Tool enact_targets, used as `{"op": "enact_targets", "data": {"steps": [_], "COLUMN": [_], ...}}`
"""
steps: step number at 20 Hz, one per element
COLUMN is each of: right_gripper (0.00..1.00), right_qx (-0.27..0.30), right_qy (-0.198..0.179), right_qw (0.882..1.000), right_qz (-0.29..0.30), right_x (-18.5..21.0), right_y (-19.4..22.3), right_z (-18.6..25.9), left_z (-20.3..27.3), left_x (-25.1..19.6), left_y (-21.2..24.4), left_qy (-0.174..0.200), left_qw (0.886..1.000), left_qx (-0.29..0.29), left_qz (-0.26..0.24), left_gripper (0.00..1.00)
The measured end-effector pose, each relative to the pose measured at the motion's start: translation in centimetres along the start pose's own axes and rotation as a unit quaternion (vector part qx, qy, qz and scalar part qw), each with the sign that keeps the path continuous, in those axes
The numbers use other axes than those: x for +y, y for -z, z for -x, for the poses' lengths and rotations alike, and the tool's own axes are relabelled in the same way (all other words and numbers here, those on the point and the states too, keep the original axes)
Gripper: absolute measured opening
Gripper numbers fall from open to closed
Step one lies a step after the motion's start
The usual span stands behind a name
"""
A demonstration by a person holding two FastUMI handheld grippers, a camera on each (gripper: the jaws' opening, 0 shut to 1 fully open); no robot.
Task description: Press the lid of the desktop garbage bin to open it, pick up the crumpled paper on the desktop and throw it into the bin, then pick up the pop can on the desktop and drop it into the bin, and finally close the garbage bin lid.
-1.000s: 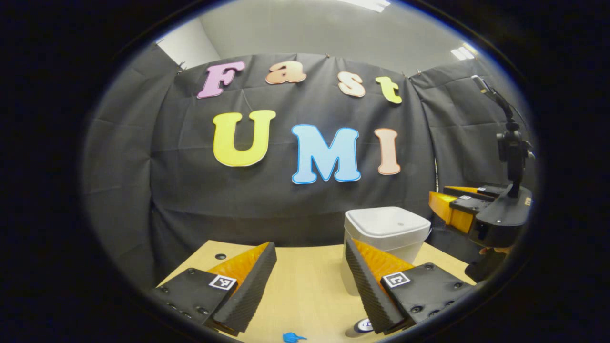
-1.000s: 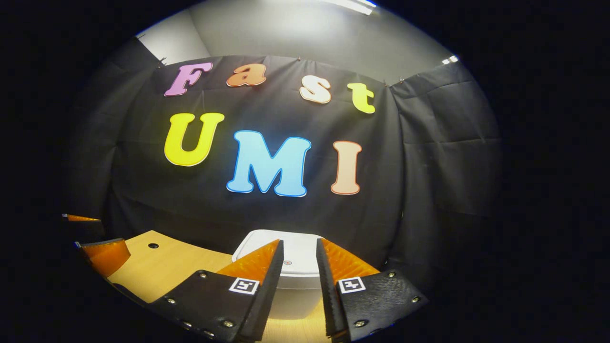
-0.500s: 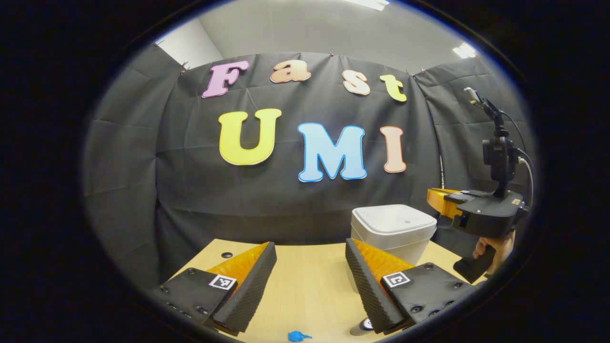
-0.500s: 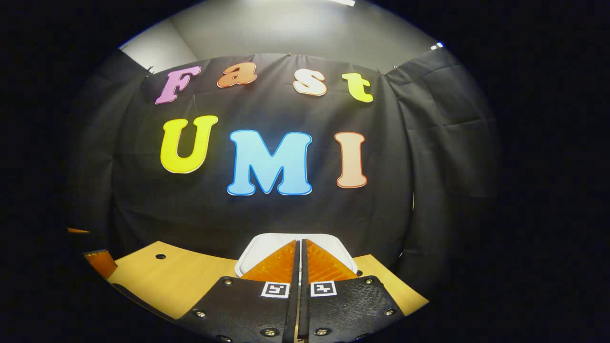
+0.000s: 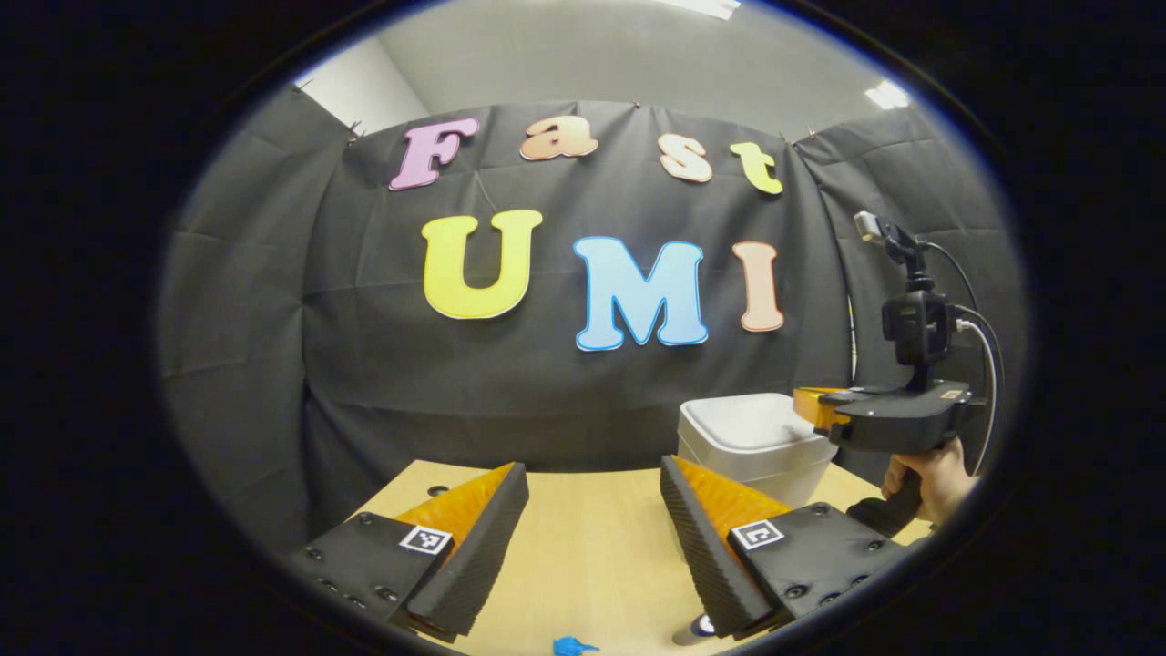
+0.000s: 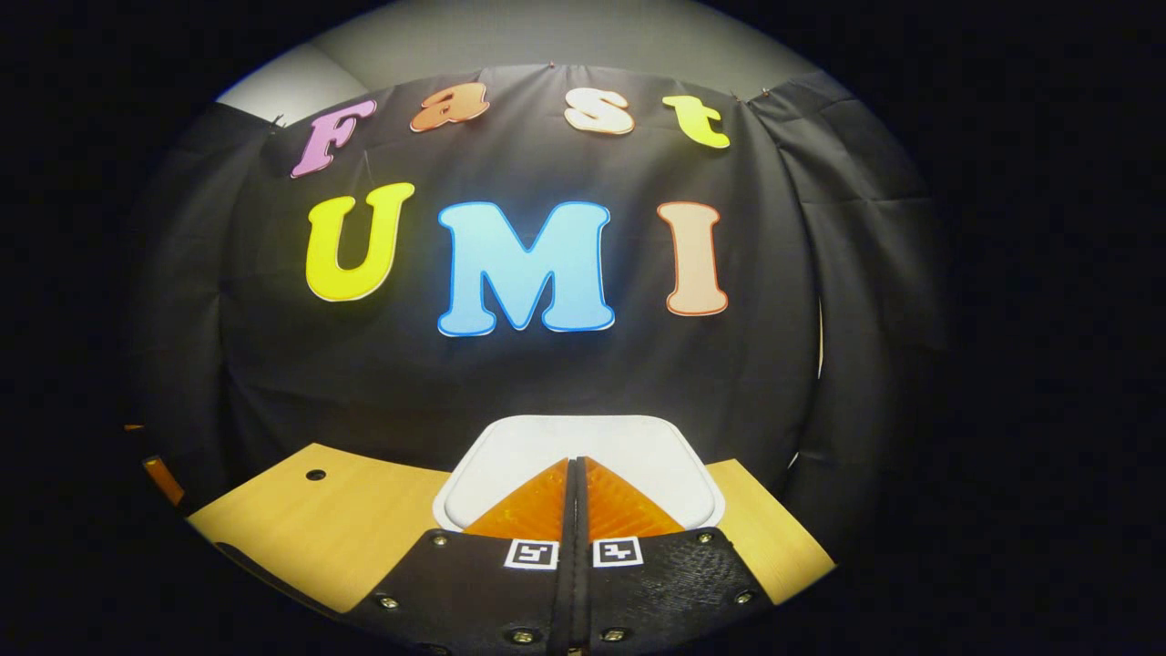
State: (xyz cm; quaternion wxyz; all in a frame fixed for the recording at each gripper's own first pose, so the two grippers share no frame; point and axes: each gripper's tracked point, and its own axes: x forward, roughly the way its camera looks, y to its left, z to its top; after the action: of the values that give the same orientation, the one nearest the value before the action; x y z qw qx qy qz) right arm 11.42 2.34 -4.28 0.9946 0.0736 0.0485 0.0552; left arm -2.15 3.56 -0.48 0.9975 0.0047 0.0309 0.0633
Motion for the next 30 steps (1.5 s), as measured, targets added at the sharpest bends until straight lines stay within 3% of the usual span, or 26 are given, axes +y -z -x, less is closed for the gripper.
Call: {"op": "enact_targets", "data": {"steps": [7,15,17,18,22,23,26,30], "right_gripper": [0.00,0.00,0.00,0.00,0.00,0.00,0.00,0.00], "right_qx": [0.059,0.054,0.053,0.053,0.042,0.039,0.012,-0.030], "right_qy": [-0.005,-0.011,-0.015,-0.016,-0.016,-0.016,-0.015,-0.007], "right_qw": [0.998,0.998,0.998,0.998,0.999,0.999,1.000,0.999], "right_qz": [-0.007,0.011,0.001,-0.001,0.003,-0.001,-0.009,0.008], "right_x": [-0.5,-0.6,-0.6,-0.7,-0.7,-0.7,-0.7,-0.7], "right_y": [3.0,3.4,3.3,3.1,2.3,2.0,-0.3,-3.6], "right_z": [-0.9,-1.0,-1.0,-1.1,-1.6,-1.8,-2.1,-2.7], "left_z": [-0.2,-0.8,-1.0,-1.1,-1.3,-1.3,-1.3,-1.4], "left_x": [0.2,0.7,0.5,0.4,0.1,0.1,0.4,0.8], "left_y": [0.4,0.9,1.0,1.0,0.7,0.6,0.7,0.8], "left_qy": [-0.016,-0.028,-0.026,-0.025,-0.021,-0.022,-0.026,-0.032], "left_qw": [1.000,1.000,1.000,1.000,1.000,1.000,1.000,0.999], "left_qx": [0.000,0.004,0.006,0.005,0.002,0.001,0.000,0.002], "left_qz": [0.006,0.010,0.009,0.008,0.000,0.000,0.001,0.005], "left_gripper": [0.99,1.00,0.96,1.00,1.00,0.96,0.93,0.96]}}
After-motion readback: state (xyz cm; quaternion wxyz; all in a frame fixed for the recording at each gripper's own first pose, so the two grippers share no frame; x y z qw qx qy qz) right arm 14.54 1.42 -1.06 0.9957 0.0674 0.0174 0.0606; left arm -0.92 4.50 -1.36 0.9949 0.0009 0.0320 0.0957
